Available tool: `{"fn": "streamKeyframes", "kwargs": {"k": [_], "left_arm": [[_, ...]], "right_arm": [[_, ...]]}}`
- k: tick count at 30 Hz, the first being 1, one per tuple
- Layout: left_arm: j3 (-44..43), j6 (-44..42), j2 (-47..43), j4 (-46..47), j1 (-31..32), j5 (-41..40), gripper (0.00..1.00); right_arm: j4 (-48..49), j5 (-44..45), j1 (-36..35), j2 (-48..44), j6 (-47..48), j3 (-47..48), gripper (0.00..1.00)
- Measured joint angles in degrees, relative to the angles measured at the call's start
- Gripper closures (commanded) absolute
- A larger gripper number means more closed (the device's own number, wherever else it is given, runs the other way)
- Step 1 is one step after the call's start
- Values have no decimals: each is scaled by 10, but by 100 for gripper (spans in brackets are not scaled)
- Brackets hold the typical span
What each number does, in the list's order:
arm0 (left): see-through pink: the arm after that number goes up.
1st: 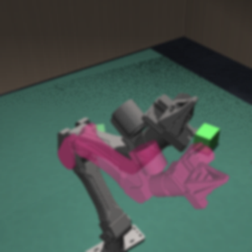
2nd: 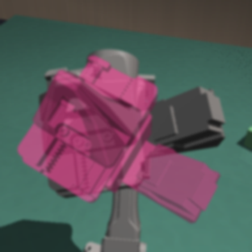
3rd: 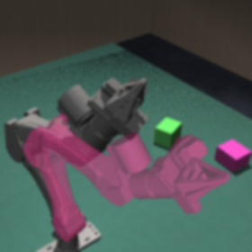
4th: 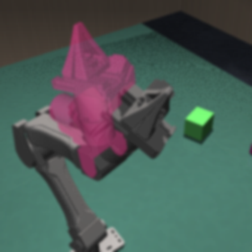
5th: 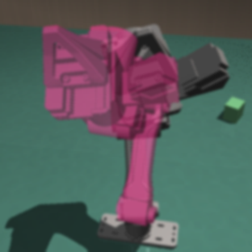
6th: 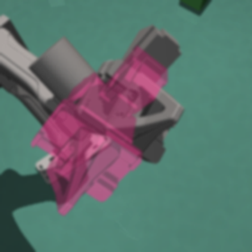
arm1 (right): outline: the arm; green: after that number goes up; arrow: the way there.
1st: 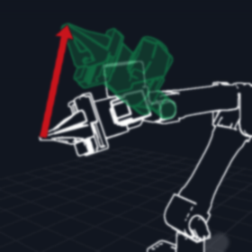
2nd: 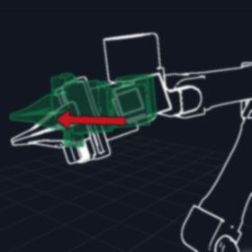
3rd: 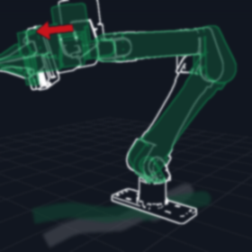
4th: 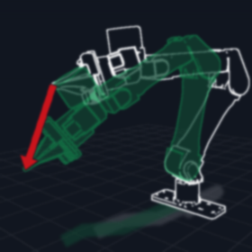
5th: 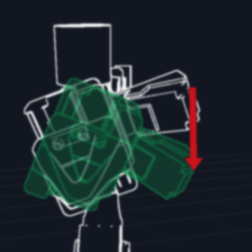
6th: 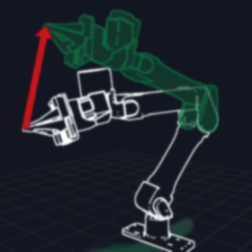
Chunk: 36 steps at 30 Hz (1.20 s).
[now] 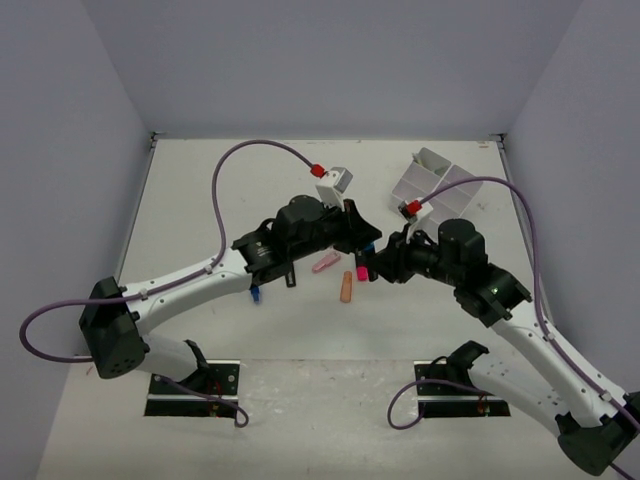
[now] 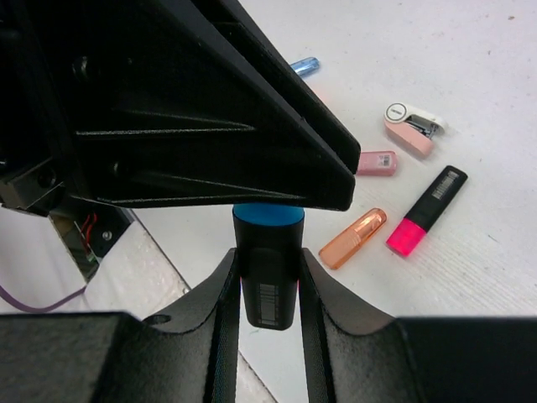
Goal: Sort the stationery into containers
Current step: Pick up the pen from the center of the board, then place the pen in the storage box.
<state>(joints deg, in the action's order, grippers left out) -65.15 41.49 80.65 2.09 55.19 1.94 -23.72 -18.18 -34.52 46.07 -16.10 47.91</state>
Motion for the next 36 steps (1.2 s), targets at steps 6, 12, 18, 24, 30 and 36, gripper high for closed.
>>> {"fn": "streamKeyframes", "kwargs": {"k": [6, 12, 18, 24, 30, 36], "left_arm": [[-64, -45, 37, -18, -1, -42, 100], [-197, -112, 161, 28, -19, -127, 100], [-261, -160, 281, 112, -34, -164, 100], [-395, -189, 437, 211, -52, -163, 100], [-545, -194, 578, 245, -76, -154, 100], [-606, -170, 656, 264, -106, -139, 100]], "right_arm": [[-61, 181, -2, -5, -77, 35, 1], [-168, 429, 0, -89, -166, 70, 1], [-201, 527, 1, -142, -187, 118, 1], [-211, 538, 1, -152, -190, 133, 1], [-218, 532, 1, -156, -189, 132, 1], [-217, 520, 1, -158, -184, 132, 1]]}}
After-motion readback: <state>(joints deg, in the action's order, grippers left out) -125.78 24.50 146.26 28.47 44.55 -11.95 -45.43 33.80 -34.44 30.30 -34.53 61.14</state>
